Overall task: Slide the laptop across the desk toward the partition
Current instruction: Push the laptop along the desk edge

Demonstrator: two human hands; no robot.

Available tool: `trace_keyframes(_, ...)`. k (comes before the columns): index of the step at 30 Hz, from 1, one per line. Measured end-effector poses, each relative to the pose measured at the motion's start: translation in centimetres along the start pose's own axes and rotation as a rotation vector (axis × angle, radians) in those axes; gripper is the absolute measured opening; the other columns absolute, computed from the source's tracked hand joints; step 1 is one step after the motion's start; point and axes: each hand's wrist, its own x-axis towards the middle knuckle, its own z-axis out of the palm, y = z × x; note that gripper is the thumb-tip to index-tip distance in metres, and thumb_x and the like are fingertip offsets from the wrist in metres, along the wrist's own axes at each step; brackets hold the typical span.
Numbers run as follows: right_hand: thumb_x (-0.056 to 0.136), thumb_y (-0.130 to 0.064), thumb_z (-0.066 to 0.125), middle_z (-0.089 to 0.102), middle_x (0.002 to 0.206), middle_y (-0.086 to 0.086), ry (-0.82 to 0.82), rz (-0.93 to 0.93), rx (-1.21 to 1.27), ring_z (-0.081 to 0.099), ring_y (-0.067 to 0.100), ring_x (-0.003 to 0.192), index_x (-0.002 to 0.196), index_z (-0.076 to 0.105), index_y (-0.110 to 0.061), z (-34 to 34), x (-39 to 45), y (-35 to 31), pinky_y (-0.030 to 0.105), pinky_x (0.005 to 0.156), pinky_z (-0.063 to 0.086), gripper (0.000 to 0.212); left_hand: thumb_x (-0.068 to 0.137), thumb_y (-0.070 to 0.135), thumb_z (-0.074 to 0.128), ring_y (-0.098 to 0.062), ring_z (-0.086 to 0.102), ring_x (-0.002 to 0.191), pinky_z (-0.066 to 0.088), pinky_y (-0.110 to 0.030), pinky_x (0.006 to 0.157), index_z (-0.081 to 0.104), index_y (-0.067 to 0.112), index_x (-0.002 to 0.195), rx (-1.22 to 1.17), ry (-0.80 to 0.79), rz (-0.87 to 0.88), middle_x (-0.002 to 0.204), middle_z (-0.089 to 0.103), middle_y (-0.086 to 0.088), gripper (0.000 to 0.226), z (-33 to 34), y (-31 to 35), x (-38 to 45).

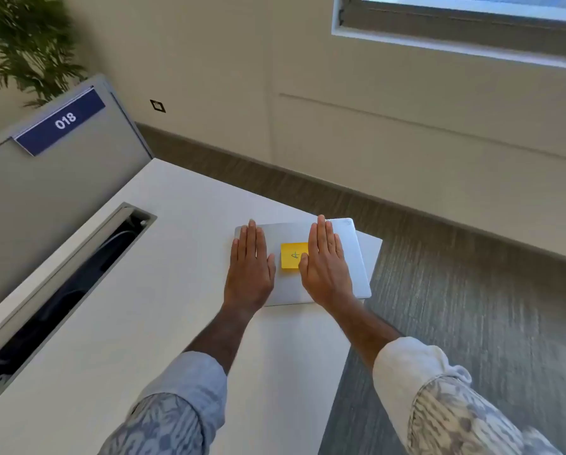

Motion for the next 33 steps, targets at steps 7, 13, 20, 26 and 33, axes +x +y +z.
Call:
trace_keyframes(7, 0.102, -0.026, 0.027, -0.003, 0.167, 0.018, -0.03, 0.105, -0.022, -0.005, 0.029, 0.155, 0.156, 0.006, 0.002, 0.9, 0.2, 3.7, 0.044, 0.127, 0.008, 0.065, 0.106, 0.036, 0.016, -0.032, 0.005, 0.157, 0.01, -0.045, 0.127, 0.014, 0.001, 0.159, -0.004, -0.012, 0.012, 0.169, 0.005, -0.02, 0.064, 2.2, 0.7, 2.1)
trace_keyframes(13, 0.102, -0.025, 0.027, -0.003, 0.166, 0.02, -0.038, 0.172, -0.025, -0.004, 0.03, 0.155, 0.156, 0.005, 0.003, 1.7, 0.6, 6.6, 0.046, 0.127, 0.01, 0.065, 0.103, 0.038, 0.008, -0.033, 0.008, 0.156, 0.012, -0.046, 0.127, 0.016, -0.001, 0.159, -0.003, -0.025, 0.009, 0.168, 0.008, -0.021, 0.068, 3.9, 1.1, 3.1)
trace_keyframes(20, 0.1, -0.026, 0.022, 0.002, 0.166, 0.021, -0.014, 0.229, -0.01, 0.002, 0.032, 0.155, 0.155, 0.01, 0.004, 2.9, 1.7, 8.9, 0.043, 0.127, 0.007, 0.064, 0.101, 0.037, 0.011, -0.035, 0.014, 0.155, 0.014, -0.048, 0.126, 0.02, -0.004, 0.157, 0.009, -0.028, -0.034, 0.167, 0.012, -0.023, 0.069, 5.8, -0.5, 4.6)
trace_keyframes(26, 0.103, -0.023, 0.029, 0.004, 0.166, 0.021, -0.065, 0.293, 0.032, 0.004, 0.032, 0.155, 0.155, 0.011, 0.004, 4.2, 2.5, 10.0, 0.043, 0.127, 0.007, 0.062, 0.105, 0.032, 0.028, -0.036, 0.014, 0.155, 0.014, -0.049, 0.126, 0.019, -0.003, 0.157, 0.045, -0.061, -0.128, 0.167, 0.01, -0.023, 0.063, 7.2, -3.1, 5.5)
trace_keyframes(33, 0.1, -0.026, 0.038, 0.049, 0.141, 0.02, -0.082, 0.306, -0.058, 0.05, 0.036, 0.119, 0.146, 0.036, 0.003, 3.6, 2.9, 9.5, 0.048, 0.095, 0.044, 0.054, 0.105, 0.033, 0.033, -0.041, 0.035, 0.14, 0.032, -0.054, 0.113, 0.036, 0.0, 0.15, 0.077, -0.084, -0.23, 0.165, 0.018, -0.025, 0.056, 7.3, -3.1, 5.7)
